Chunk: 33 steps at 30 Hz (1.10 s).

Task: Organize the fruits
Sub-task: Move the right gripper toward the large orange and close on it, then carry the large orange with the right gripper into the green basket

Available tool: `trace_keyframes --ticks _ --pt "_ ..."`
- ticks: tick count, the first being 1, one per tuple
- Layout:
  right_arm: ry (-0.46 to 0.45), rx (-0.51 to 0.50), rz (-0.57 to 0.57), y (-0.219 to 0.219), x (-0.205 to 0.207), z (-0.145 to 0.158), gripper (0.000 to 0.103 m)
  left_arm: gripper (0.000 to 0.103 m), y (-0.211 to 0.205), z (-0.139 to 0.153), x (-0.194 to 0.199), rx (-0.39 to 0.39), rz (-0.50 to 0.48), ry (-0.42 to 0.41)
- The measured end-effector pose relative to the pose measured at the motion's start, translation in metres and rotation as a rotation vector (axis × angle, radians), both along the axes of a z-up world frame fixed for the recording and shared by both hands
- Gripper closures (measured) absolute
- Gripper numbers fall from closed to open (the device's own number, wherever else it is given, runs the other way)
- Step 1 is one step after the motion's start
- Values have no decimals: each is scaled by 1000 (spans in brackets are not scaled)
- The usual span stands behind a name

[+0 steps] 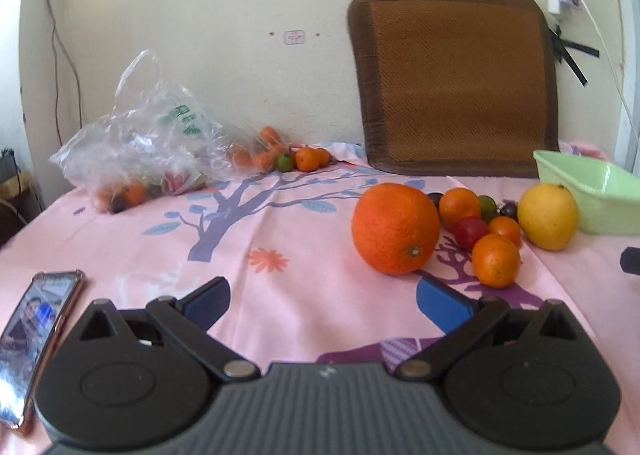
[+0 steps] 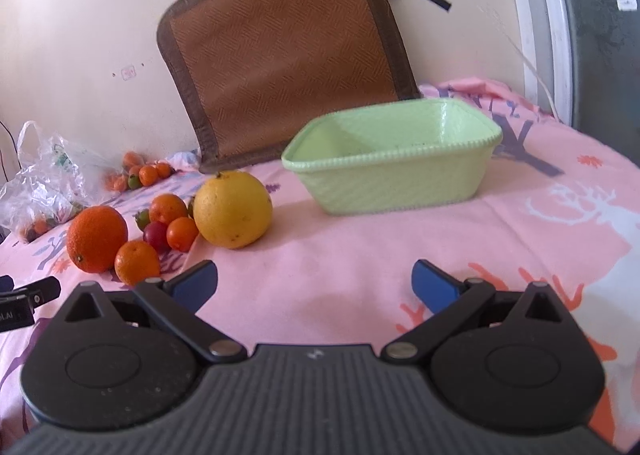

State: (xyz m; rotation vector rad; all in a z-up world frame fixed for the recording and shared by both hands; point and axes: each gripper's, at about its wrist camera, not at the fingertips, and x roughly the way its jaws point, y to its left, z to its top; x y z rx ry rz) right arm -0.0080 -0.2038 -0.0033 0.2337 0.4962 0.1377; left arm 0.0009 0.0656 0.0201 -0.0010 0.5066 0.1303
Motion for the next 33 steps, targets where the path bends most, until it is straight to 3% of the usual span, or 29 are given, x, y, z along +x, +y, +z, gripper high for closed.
trace_keyframes --ticks 5,8,13,18,22,27,33 --pt "-104 -15 137 20 0 17 32 1 25 5 1 -109 42 -15" --pt "-136 -66 292 51 10 30 39 6 48 -1 -13 -165 88 -64" --pt "-119 -73 484 103 39 42 39 7 74 -1 -21 -317 116 -128" --pt "-42 -64 550 148 70 37 34 7 87 -3 -26 -402 127 -151" --pt "20 -120 545 170 85 22 28 7 85 -1 -29 -395 123 -160" --pt "15 -160 546 171 80 20 36 6 82 -1 -28 -374 110 -170" --pt "35 -150 778 134 39 26 36 6 84 -2 -25 -397 73 -143"
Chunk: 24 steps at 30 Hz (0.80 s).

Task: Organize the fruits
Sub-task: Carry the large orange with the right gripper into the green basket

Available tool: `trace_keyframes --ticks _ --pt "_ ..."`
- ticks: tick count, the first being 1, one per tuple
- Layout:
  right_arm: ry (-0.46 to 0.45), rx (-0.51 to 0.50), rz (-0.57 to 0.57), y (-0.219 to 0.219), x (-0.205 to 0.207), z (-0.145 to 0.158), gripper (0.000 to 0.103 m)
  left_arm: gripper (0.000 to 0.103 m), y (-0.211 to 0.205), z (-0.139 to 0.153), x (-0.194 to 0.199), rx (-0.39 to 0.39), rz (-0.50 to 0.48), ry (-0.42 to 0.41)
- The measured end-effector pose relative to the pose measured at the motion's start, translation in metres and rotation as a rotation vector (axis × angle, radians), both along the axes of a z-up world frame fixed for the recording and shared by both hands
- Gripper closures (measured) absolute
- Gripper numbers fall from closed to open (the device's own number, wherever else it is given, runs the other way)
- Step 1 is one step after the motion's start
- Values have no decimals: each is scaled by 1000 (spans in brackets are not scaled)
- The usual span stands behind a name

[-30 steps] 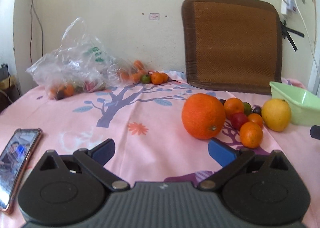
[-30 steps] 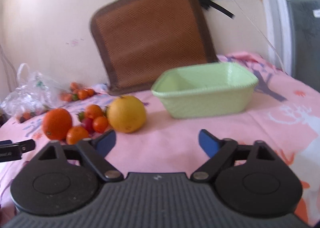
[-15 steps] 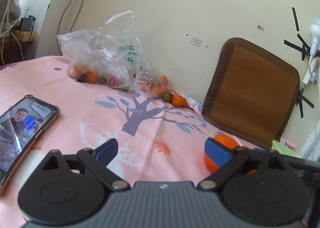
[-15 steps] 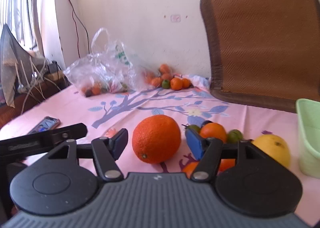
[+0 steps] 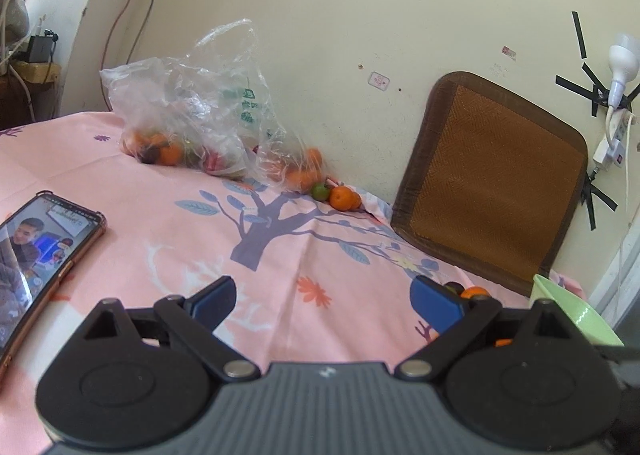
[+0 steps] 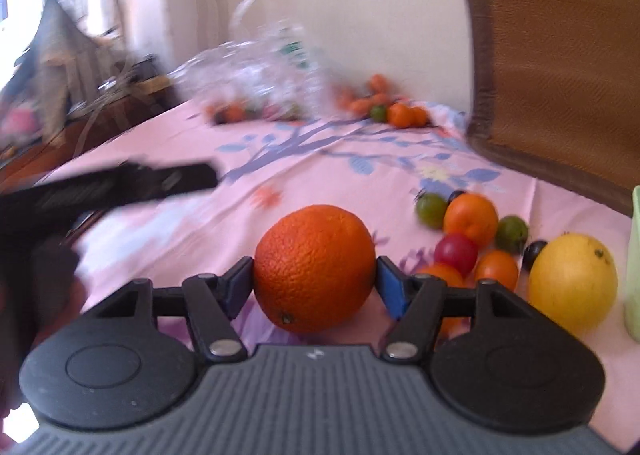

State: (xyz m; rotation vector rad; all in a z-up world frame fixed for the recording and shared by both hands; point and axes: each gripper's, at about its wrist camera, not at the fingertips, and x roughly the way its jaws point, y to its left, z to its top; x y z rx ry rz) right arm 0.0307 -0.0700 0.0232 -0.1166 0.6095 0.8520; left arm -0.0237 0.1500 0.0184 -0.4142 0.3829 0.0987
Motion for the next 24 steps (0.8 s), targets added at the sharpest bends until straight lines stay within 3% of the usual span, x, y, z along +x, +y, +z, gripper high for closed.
trace_keyframes --ticks 4,10,15,18,21,24 --pt "3 -45 81 -41 -28 3 36 6 -1 0 4 -33 -140 9" --pt "-24 -63 64 -69 -45 2 35 13 -40 7 6 -127 -435 1" --pt "-54 -32 18 -77 -46 2 35 22 -86 10 15 -79 -627 72" --pt "-22 -8 6 -79 -43 -4 35 28 -106 5 15 -45 -670 118" --pt "-13 22 6 -78 -45 -10 35 31 -110 -4 15 -7 -631 165" --pt "-14 54 4 -75 -44 -13 34 32 -107 -4 17 -42 -617 185"
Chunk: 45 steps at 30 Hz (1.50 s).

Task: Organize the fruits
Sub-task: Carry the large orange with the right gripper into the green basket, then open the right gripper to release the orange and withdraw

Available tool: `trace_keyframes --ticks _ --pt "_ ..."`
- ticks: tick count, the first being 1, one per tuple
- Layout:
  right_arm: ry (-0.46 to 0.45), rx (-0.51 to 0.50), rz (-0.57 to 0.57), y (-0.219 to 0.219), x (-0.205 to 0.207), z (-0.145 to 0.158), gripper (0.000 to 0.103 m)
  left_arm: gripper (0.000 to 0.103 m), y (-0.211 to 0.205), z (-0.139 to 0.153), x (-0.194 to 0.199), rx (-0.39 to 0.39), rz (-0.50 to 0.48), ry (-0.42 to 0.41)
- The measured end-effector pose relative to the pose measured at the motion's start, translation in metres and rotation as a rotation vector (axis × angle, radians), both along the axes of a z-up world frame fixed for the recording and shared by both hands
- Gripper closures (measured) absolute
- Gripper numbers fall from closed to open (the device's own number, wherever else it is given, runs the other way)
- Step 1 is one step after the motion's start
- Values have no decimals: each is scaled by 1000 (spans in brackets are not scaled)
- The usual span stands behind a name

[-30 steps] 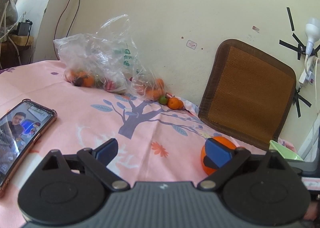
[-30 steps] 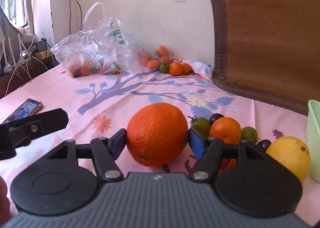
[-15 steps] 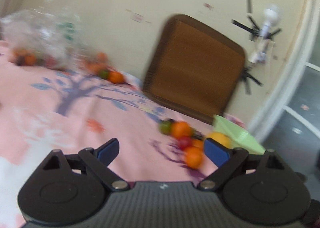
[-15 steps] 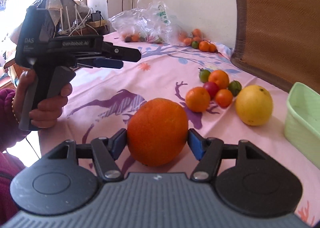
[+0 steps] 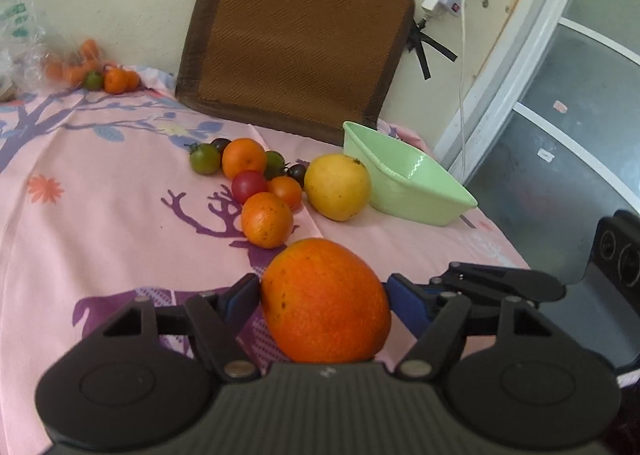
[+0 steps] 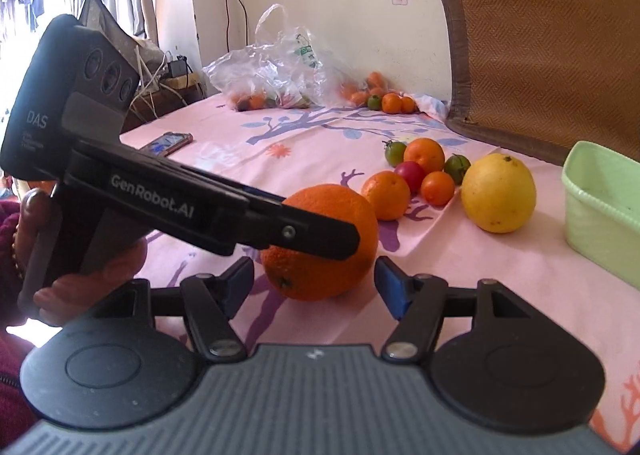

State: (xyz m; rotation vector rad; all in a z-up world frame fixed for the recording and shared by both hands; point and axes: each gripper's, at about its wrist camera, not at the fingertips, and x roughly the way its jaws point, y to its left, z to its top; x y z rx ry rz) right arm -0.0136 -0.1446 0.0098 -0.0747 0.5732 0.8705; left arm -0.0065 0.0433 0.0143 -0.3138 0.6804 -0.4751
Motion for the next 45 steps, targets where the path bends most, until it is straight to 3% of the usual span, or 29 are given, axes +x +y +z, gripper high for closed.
trace_keyframes --ticks 5,9,12,16,20,23,31,35,38,42,45 --pt "-14 24 -34 1 2 -7 37 33 -17 10 2 66 16 -16" --pt "-86 82 -107 -23 -3 1 37 33 -39 31 18 42 -38 -56" --pt "-160 122 -213 -51 2 13 37 33 -72 52 44 55 -91 -102" --pt "-256 88 -383 -81 23 24 37 34 -125 66 97 60 -169 -133" --pt "-298 46 -509 -106 54 23 37 34 -167 59 146 30 -217 -99" --pt "-266 63 -568 -123 75 16 37 34 -186 42 171 4 -236 -53" --pt "-217 -35 -656 -126 90 -2 36 35 -208 17 188 5 -225 10" --pt "-227 -27 -688 -130 90 -4 35 34 -202 22 182 5 -204 -3" --pt "-226 38 -679 -140 89 -5 36 34 -179 47 158 -23 -186 -84" --pt "-265 114 -707 -147 76 -3 36 31 -112 80 100 -27 -95 -250" --pt "-312 158 -743 -151 71 1 38 31 -53 85 60 23 48 -294"
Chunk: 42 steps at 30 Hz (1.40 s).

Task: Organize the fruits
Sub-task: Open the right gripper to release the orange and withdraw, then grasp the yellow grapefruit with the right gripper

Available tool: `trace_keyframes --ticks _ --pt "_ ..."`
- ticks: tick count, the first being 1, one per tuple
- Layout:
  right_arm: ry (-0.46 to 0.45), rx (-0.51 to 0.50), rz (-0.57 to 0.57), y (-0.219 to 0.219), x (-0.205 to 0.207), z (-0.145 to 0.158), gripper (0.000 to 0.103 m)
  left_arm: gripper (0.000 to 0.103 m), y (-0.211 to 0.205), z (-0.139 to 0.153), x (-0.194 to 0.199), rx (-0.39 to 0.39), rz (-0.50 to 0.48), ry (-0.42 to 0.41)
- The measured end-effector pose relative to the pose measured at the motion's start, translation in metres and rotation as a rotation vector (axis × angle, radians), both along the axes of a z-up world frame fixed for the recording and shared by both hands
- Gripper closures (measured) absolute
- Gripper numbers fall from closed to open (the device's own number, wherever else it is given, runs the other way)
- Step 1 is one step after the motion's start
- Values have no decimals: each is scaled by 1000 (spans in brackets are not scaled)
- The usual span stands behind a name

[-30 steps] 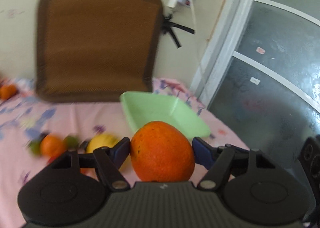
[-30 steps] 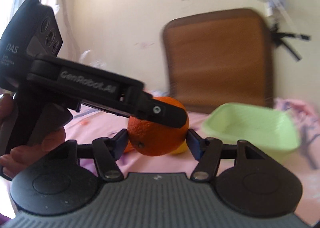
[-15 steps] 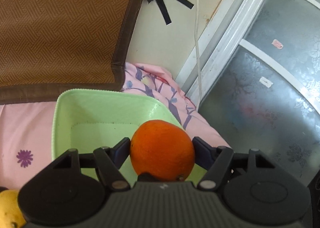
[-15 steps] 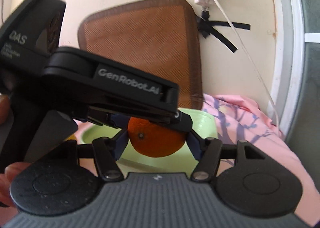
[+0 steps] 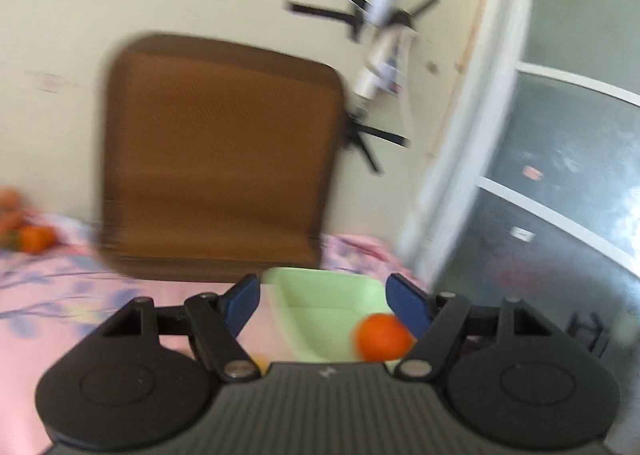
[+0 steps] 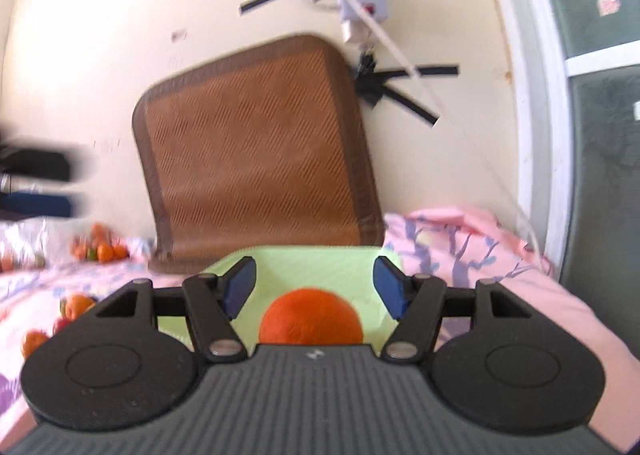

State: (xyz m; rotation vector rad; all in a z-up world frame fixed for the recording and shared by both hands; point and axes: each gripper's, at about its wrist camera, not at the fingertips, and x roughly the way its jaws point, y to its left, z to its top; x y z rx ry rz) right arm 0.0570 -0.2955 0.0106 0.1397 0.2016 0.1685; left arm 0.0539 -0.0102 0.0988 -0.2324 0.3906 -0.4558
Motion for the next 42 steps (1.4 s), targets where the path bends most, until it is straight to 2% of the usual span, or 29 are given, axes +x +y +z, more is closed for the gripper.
trace_keyframes --ticks 3,5,8,11,14,15,18,19,24,27,30,34,38,42 --pt "-57 27 -11 0 -6 6 46 31 48 -14 -29 40 162 24" --pt "-48 73 31 4 -12 12 48 31 71 -30 -39 48 219 70" --pt "6 131 210 25 -21 23 47 31 87 -54 -43 64 274 128" --pt "117 84 324 66 -22 23 47 31 89 -73 -42 58 289 164" --pt "180 -27 314 103 -17 13 46 31 85 -85 -40 89 309 181" --pt "204 -52 300 111 -12 10 41 32 84 -87 -39 102 314 190" --pt "257 -46 266 119 3 5 28 31 84 -87 -44 119 333 166" --pt "271 -40 252 120 6 3 28 30 84 -87 -44 126 337 167" --pt "342 -10 222 127 25 -5 29 32 77 -89 -39 162 336 178" --pt "366 -9 242 129 28 -8 38 32 76 -88 -40 167 329 167" --pt "355 -19 235 125 15 -5 38 32 78 -86 -44 143 312 141" --pt "332 -68 320 116 -26 -1 38 31 82 -82 -50 77 230 127" --pt "311 -155 392 106 -71 2 38 31 59 -68 -61 12 51 99" --pt "343 -184 393 101 -85 2 37 30 8 -59 -61 58 -120 95"
